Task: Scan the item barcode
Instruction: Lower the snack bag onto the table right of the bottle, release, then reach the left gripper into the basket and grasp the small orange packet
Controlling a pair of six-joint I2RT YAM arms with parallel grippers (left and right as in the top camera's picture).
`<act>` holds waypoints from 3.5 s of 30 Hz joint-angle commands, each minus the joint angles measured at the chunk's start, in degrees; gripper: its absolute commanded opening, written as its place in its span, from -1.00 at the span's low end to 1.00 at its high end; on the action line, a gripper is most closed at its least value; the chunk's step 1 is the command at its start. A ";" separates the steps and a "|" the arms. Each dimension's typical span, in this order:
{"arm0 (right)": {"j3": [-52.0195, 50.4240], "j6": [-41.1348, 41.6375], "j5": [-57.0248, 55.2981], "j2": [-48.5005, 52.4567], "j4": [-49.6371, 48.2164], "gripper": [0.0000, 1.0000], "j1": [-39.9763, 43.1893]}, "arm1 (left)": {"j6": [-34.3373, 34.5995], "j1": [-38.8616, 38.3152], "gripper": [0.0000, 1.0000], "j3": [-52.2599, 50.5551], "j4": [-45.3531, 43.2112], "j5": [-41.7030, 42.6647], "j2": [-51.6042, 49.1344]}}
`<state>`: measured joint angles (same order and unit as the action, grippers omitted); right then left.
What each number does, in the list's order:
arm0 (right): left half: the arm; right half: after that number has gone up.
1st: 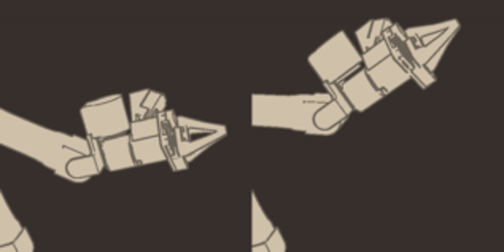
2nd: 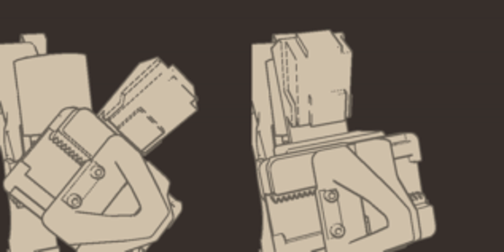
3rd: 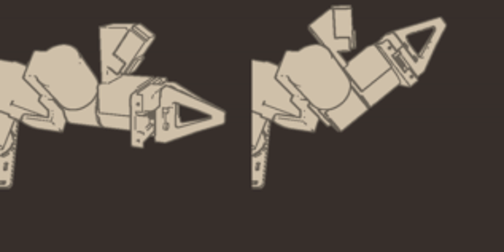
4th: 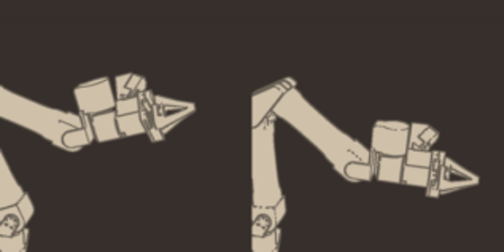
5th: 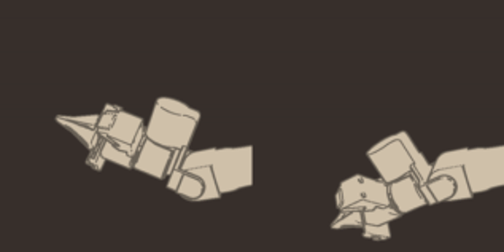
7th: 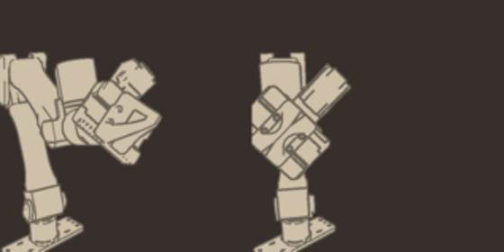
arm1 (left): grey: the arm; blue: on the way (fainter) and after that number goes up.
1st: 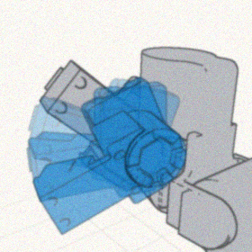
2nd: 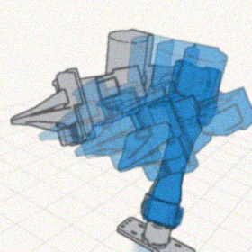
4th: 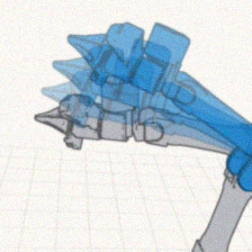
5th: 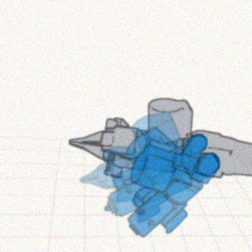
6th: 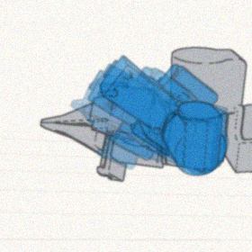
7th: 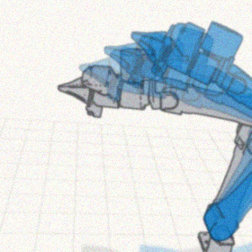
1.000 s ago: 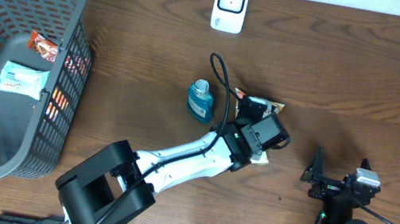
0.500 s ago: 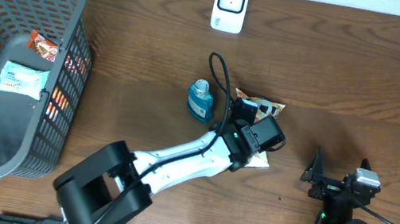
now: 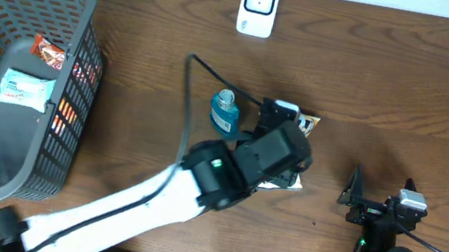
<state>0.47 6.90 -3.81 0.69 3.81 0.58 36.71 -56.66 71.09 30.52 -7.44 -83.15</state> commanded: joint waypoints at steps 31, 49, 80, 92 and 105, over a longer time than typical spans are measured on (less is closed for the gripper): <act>-0.15 -0.74 -0.13 -0.31 0.09 0.98 -0.68 | 18.60 73.16 0.96 8.39 31.71 -10.88 21.70; -0.15 -0.76 -0.13 -0.31 0.09 0.98 -0.68 | 11.50 83.27 0.96 6.47 38.62 4.94 -9.88; -0.15 -0.74 -0.13 -0.31 0.09 0.98 -0.68 | -6.25 83.23 0.82 -10.40 14.95 12.07 -20.81; -0.15 -0.74 -0.13 -0.31 0.07 0.98 -0.68 | -6.29 84.13 -0.12 -7.87 16.63 9.53 -14.93; -0.15 -0.76 -0.13 -0.31 0.09 0.99 -0.68 | -5.84 86.27 -0.12 -6.23 17.57 9.57 14.34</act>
<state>0.47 6.90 -3.81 0.69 3.81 0.58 30.83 29.26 63.57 47.79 2.81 -75.57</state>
